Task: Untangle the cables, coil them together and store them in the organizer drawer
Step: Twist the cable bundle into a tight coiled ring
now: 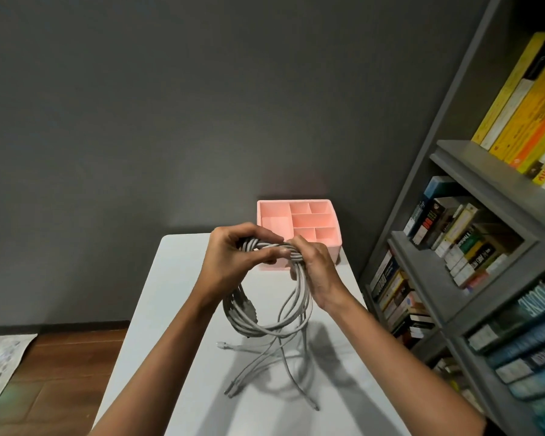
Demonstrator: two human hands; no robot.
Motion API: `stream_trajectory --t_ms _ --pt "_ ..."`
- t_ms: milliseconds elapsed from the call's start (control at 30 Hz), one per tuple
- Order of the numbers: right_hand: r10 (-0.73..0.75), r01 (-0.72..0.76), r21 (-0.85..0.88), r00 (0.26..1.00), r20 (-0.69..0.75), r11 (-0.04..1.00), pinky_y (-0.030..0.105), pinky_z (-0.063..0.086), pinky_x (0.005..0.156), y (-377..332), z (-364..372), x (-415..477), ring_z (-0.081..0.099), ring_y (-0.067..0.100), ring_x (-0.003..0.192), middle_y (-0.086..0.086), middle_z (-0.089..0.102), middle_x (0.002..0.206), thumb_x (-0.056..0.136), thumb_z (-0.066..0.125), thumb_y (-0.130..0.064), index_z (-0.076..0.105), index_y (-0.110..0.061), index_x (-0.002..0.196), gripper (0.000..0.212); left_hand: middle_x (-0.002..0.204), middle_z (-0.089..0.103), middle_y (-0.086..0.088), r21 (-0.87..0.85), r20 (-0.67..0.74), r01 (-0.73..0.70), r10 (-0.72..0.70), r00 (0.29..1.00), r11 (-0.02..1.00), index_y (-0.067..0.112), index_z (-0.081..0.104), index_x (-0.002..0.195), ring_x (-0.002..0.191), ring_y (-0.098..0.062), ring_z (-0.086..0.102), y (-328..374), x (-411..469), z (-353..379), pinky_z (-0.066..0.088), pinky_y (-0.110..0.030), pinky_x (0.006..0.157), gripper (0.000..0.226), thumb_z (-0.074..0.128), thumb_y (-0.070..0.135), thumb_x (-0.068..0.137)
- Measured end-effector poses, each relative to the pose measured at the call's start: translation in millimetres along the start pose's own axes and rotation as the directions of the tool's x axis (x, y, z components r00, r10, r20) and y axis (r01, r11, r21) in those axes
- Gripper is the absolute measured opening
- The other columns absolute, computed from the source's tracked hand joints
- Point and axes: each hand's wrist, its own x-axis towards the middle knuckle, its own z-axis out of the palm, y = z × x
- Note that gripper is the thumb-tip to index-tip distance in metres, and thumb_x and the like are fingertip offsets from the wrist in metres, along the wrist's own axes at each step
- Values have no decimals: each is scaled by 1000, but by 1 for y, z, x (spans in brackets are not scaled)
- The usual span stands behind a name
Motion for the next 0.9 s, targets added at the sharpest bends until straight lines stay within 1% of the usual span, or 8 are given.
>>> stream_trajectory --t_ms 133,267,367,467,600,733,800,900 --pt "62 -65 19 988 142 998 19 32 49 4 0 -3 46 8 51 3 56 58 84 49 -40 66 -6 82 37 74 72 -6 -49 43 -15 17 999 999 7 74 77 65 -21 68 4 0 -3 55 -27 62 17 80 6 61" --pt "144 -195 251 967 208 948 15 31 40 -2 0 -6 41 5 38 -1 48 45 95 51 -26 62 -13 68 32 74 70 1 -190 98 41 -22 995 981 17 76 72 67 -15 67 2 -3 -4 55 -24 62 5 76 16 68" --pt "180 -208 281 976 120 937 19 25 42 -7 1 -5 33 6 34 -3 41 38 91 54 -23 60 -16 54 39 76 69 -1 -306 180 219 -169 969 927 14 76 74 66 -15 66 2 -3 -6 57 -28 64 58 40 58 82" --pt "141 -141 100 990 12 985 19 27 42 -13 -3 -1 32 7 32 -2 41 35 91 55 -22 58 -14 49 43 72 67 -11 -393 315 452 -344 885 801 6 72 78 64 -17 66 4 3 -13 58 -32 63 81 18 66 81" --pt "9 -6 -171 1000 13 985 18 34 45 -19 -6 2 35 9 34 -1 43 34 94 48 -17 50 -6 47 49 73 61 -16 -155 441 617 -505 742 771 2 59 91 62 -23 63 8 16 -21 56 -32 60 73 28 68 84" --pt "-76 121 -307 985 154 944 17 35 47 -19 -7 6 41 12 38 9 50 42 97 43 -19 54 8 51 54 74 64 -16 300 561 450 -537 630 841 2 69 91 56 -21 60 23 24 -14 48 -22 54 65 35 57 90" --pt "-63 119 -287 978 199 951 16 34 44 -19 -6 6 43 14 39 16 55 47 97 42 -20 56 16 60 54 64 62 -8 357 605 353 -502 618 865 16 74 82 45 -14 54 26 23 -7 45 -20 50 43 43 45 93" --pt "-32 74 -286 989 147 955 18 34 42 -24 -6 5 42 14 37 16 58 48 99 39 -24 59 4 56 55 48 42 -4 338 592 306 -454 666 890 21 71 68 36 -8 33 25 22 1 31 -16 39 33 53 31 95"
